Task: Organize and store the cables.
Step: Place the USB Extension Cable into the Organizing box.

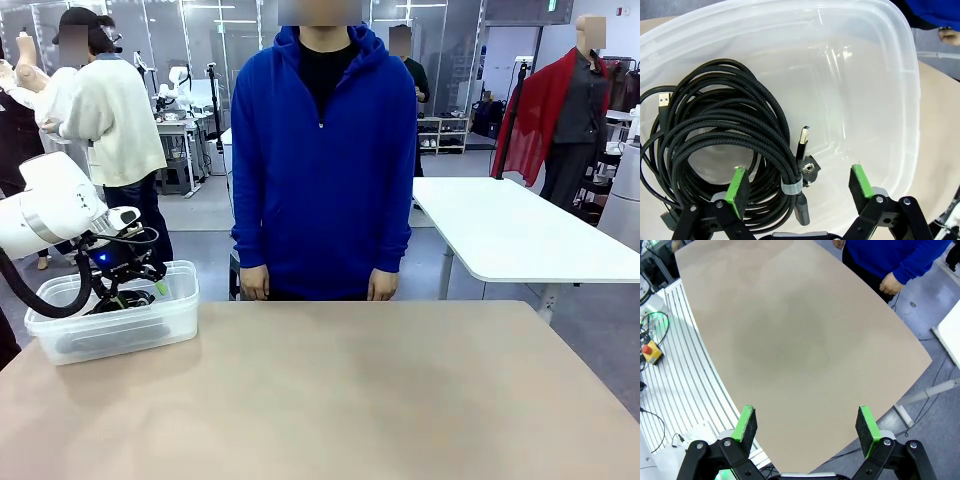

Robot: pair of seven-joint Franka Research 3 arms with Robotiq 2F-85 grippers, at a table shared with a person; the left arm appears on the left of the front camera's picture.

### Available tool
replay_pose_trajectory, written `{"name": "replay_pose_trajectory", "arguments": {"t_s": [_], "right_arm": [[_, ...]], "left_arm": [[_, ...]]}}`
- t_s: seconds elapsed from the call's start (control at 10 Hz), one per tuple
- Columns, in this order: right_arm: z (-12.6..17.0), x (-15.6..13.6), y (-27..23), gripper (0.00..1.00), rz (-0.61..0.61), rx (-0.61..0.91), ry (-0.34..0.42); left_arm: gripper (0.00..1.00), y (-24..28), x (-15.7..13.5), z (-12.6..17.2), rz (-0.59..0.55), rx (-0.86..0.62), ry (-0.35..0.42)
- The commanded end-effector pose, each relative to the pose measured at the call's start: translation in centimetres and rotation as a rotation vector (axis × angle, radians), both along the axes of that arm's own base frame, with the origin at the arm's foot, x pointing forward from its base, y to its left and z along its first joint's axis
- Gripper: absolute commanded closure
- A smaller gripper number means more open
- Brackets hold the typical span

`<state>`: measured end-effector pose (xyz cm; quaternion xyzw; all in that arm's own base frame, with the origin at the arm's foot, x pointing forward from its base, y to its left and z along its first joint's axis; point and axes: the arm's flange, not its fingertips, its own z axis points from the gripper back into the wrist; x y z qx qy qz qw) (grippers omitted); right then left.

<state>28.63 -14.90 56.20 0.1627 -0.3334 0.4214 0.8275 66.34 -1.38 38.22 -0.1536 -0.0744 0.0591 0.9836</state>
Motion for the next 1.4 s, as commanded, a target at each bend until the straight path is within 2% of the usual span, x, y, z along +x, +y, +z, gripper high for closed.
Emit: {"name": "replay_pose_trajectory", "arguments": {"t_s": [0.0, 1.2, 1.3], "right_arm": [[0.0, 0.1, -0.1, 0.0, 0.005, 0.003, -0.013], [0.0, 0.1, -0.1, 0.0, 0.005, 0.003, -0.013], [0.0, 0.1, -0.1, 0.0, 0.005, 0.003, -0.013]], "left_arm": [[0.0, 0.1, -0.3, 0.0, -0.009, -0.023, -0.003], [0.0, 0.0, 0.0, 0.0, 0.0, 0.0, 0.0], [0.0, 0.1, -0.9, 1.4, -0.005, 0.032, -0.059]]}}
